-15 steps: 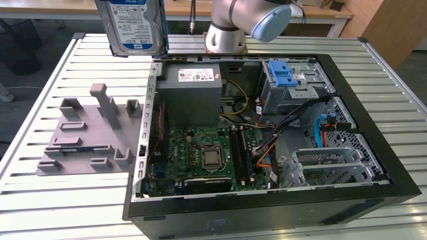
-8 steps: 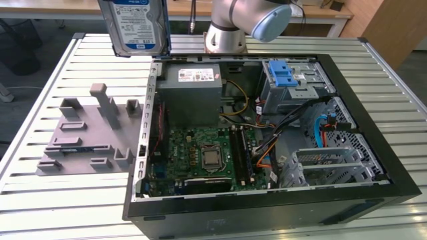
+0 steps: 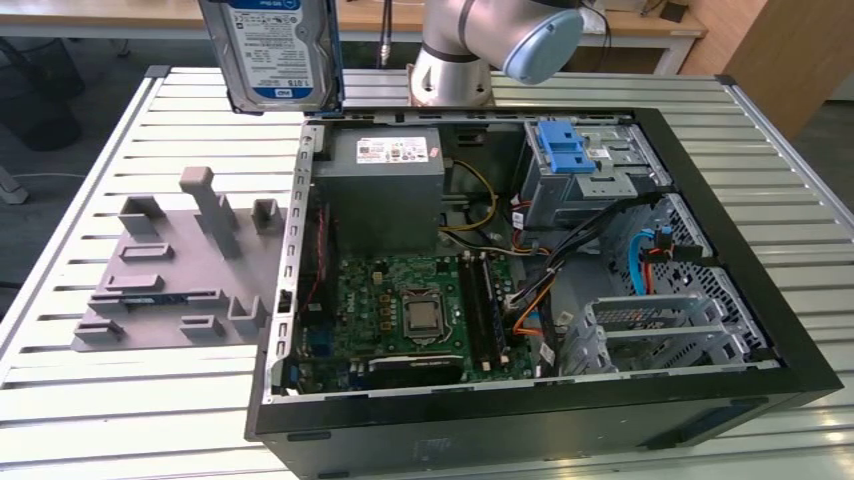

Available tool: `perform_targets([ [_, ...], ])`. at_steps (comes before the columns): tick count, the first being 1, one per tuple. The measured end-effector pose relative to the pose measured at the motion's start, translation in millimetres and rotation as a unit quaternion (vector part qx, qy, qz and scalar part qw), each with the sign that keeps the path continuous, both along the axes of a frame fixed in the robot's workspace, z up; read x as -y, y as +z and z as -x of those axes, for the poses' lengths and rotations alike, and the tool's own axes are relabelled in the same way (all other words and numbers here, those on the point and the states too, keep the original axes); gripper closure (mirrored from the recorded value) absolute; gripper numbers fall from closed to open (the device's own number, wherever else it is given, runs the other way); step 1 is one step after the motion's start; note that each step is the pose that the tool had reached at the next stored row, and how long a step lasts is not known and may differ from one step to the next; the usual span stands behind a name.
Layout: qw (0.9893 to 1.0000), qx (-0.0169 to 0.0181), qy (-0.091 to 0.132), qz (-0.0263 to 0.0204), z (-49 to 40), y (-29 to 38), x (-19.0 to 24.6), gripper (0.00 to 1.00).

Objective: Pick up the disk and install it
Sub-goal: 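Pick up the disk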

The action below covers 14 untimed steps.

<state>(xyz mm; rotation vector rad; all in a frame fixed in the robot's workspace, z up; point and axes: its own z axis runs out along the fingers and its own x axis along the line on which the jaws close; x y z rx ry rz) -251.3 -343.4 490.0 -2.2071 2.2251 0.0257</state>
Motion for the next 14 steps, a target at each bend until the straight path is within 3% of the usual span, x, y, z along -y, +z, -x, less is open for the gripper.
perform_targets([
  [14, 1.0000, 0.0000, 0.000, 0.0000, -7.2, 0.0, 0.0, 0.64],
])
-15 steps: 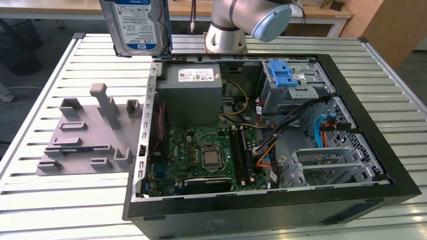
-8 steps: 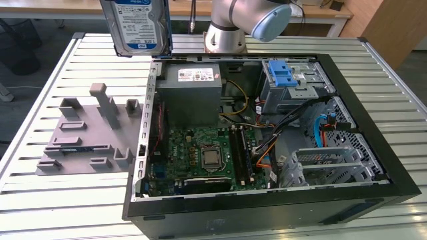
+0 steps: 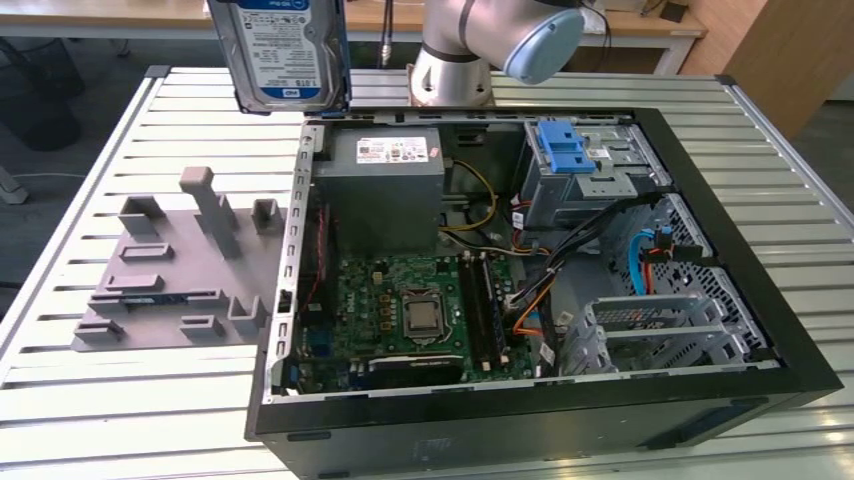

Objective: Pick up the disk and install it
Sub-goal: 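Pick up the disk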

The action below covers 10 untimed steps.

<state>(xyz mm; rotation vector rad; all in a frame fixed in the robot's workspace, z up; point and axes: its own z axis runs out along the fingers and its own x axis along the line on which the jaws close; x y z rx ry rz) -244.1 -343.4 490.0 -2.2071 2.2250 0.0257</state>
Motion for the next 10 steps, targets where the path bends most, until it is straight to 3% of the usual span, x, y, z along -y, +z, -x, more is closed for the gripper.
perform_targets([
  [10, 1.0000, 0.0000, 0.000, 0.0000, -10.0, 0.0, 0.0, 0.64],
])
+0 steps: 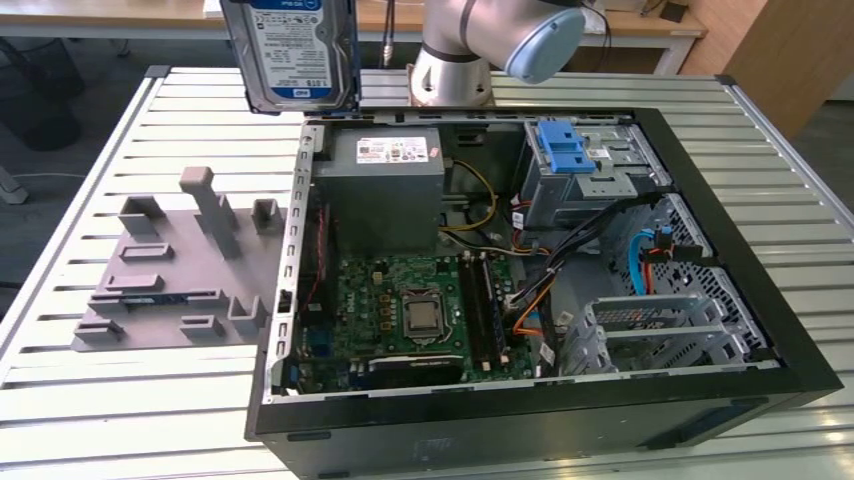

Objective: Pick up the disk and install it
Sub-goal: 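Pick up the disk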

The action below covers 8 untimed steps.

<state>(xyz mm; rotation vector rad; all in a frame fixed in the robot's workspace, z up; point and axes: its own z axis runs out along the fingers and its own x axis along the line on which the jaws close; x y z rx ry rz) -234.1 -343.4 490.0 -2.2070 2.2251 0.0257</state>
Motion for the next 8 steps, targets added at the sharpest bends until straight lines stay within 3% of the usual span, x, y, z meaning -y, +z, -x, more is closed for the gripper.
perform_targets([
  [8, 1.0000, 0.0000, 0.000, 0.0000, -6.7, 0.0, 0.0, 0.64],
])
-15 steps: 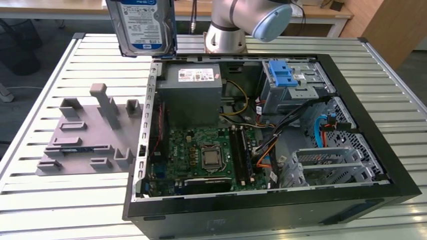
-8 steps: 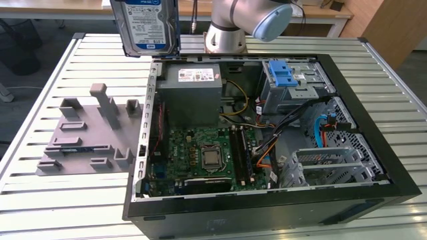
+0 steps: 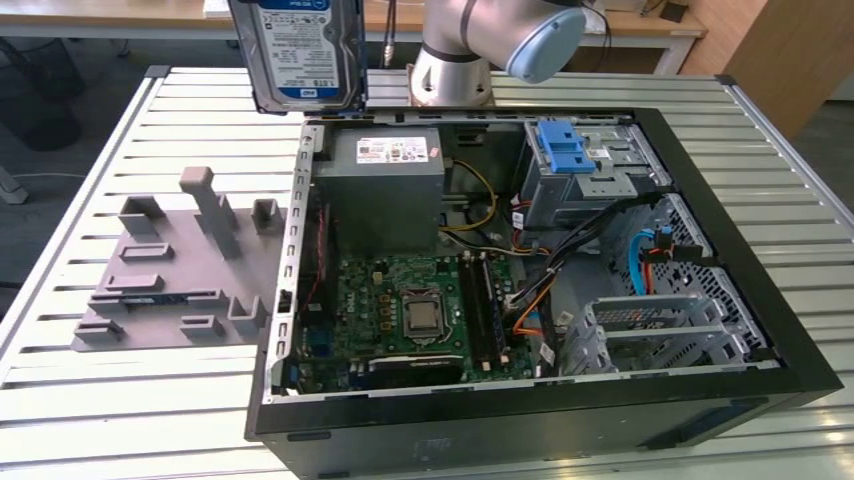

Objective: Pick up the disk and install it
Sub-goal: 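Pick up the disk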

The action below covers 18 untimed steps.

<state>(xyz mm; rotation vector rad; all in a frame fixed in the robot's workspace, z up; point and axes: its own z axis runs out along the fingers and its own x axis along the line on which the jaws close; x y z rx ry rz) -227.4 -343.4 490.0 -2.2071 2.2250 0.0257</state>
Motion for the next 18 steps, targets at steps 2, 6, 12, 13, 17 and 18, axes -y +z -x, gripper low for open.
perform_targets([
  [2, 1.0000, 0.0000, 0.000, 0.0000, -1.6, 0.0, 0.0, 0.64],
  [6, 1.0000, 0.0000, 0.000, 0.0000, -4.8, 0.0, 0.0, 0.64],
  [12, 1.0000, 0.0000, 0.000, 0.0000, -9.4, 0.0, 0.0, 0.64],
  [13, 1.0000, 0.0000, 0.000, 0.0000, -10.3, 0.0, 0.0, 0.64],
  [17, 1.0000, 0.0000, 0.000, 0.0000, -14.0, 0.0, 0.0, 0.64],
  [18, 1.0000, 0.0000, 0.000, 0.0000, -14.9, 0.0, 0.0, 0.64],
])
